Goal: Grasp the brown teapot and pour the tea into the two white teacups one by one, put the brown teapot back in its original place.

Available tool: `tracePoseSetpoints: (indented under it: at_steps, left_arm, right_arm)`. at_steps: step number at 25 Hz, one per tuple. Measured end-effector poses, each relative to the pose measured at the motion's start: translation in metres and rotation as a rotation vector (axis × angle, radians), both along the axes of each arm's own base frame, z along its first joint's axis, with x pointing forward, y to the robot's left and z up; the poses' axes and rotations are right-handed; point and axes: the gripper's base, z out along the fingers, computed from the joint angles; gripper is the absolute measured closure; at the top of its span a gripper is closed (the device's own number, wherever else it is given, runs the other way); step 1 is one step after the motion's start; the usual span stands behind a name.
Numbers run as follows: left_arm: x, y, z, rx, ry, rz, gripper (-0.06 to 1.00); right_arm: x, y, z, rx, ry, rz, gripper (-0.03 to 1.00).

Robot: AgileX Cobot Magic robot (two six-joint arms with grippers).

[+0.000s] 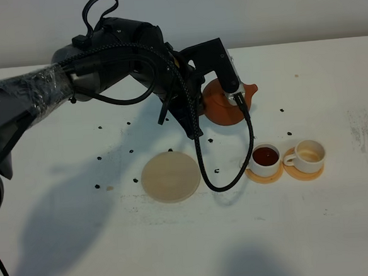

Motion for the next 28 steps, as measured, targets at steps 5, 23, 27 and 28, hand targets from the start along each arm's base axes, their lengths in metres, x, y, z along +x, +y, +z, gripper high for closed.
tracePoseSetpoints:
  at_steps: [5,23,27,28]
  left_arm:
    - [0.000,0.000,0.000,-0.012,0.011,0.019,0.86]
    - [0.003,-0.005,-0.027,-0.022,0.079,0.088,0.86]
    - [0.004,-0.005,-0.040,-0.013,0.102,0.100,0.86]
    - [0.004,-0.005,-0.041,-0.012,0.106,0.103,0.86]
  right_arm:
    - [0.000,0.000,0.000,0.000,0.000,0.000,0.74]
    - [0.000,0.000,0.000,0.000,0.000,0.000,0.74]
    - [0.000,0.000,0.000,0.000,0.000,0.000,0.74]
    - [0.000,0.000,0.000,0.000,0.000,0.000,0.74]
